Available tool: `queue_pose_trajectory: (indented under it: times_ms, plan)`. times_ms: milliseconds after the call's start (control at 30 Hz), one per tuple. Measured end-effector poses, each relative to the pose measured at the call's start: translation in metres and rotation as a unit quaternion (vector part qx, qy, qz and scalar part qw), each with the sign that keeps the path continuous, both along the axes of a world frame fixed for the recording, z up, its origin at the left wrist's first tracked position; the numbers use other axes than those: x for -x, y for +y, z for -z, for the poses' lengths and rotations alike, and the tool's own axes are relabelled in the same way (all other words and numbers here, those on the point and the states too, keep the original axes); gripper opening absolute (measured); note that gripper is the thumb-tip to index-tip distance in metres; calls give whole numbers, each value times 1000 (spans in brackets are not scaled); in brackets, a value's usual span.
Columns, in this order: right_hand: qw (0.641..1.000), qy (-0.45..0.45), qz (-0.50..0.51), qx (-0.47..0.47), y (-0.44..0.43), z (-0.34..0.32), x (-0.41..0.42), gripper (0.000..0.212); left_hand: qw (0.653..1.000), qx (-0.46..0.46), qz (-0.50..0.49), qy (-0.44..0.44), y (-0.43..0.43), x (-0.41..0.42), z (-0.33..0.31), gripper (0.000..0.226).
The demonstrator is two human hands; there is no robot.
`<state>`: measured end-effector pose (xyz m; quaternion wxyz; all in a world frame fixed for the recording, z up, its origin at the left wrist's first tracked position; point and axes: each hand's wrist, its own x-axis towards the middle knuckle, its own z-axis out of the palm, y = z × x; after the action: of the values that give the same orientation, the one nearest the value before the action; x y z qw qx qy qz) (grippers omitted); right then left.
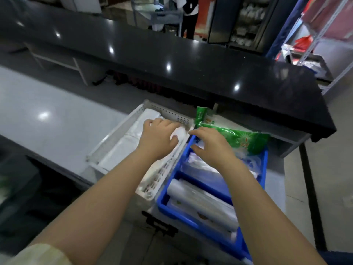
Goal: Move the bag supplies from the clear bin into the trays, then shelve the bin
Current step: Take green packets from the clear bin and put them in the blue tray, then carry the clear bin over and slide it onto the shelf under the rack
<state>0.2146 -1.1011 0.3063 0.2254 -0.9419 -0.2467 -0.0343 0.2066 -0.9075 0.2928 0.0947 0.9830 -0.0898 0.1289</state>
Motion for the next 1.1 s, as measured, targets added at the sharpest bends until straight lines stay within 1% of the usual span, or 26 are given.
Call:
queue_pose_trajectory:
  times_ms: [133,200,300,467,567,700,800,900,1000,1100]
  plan:
    - [995,-73,-72,18,90,-11,23,36,996,13,-90,-14,95,56,-8,38]
    - [990,-85,-109,22,150,-15,43,37,990,12,-138,-14,148,93,-9,38]
    - [981,-99,-167,-4,249,-16,83,37,979,7,-202,-15,234,156,-9,36]
    - [959,-113,-259,-34,409,-9,160,34,958,-7,-285,-33,375,266,-3,37]
    - [945,-115,-303,-36,498,0,202,37,945,-13,-326,-11,452,327,7,38]
    - [935,-91,-342,-26,590,17,248,44,920,4,-390,28,533,385,21,40]
    - [927,-80,-367,-12,645,28,266,47,906,27,-421,35,581,410,34,41]
    - [923,-77,-378,-10,695,36,271,49,892,40,-447,62,629,416,43,42]
    - [918,-65,-390,-10,744,46,263,46,886,54,-456,64,674,407,51,41]
    - [917,-57,-393,-15,794,57,239,45,886,46,-456,65,724,384,53,40]
